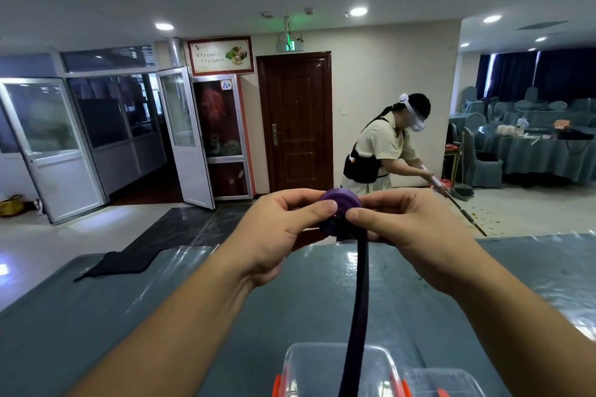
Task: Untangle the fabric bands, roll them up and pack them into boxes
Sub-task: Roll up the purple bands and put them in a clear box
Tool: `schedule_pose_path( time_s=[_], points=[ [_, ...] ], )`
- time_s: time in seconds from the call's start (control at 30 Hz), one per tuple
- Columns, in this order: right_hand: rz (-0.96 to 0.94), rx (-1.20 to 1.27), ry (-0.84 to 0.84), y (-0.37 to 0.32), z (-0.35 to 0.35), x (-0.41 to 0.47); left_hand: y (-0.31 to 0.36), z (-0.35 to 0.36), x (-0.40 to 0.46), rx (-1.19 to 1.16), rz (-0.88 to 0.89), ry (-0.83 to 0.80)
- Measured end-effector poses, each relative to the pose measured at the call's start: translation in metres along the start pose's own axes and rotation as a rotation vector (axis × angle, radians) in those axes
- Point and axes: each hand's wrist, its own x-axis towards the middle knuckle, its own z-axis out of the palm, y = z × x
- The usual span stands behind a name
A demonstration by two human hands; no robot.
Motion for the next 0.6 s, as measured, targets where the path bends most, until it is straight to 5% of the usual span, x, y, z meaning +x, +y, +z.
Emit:
schedule_pose_path(
  time_s=[0.13, 0.33, 0.6],
  points=[
    [-0.006, 0.008, 0.015, 0.004, 0.002, -0.001, -0.007, 0.007, -0.001, -0.101, -0.052, 0.022],
    [-0.012, -0.236, -0.167, -0.010, -0.005, -0.001, 0.009, -0.002, -0.001, 0.295, 0.000, -0.086],
    [-0.018, 0.000, 0.038, 0.012, 0.001, -0.002, -0.007, 0.009, 0.001, -0.096, -0.046, 0.005]
  ],
)
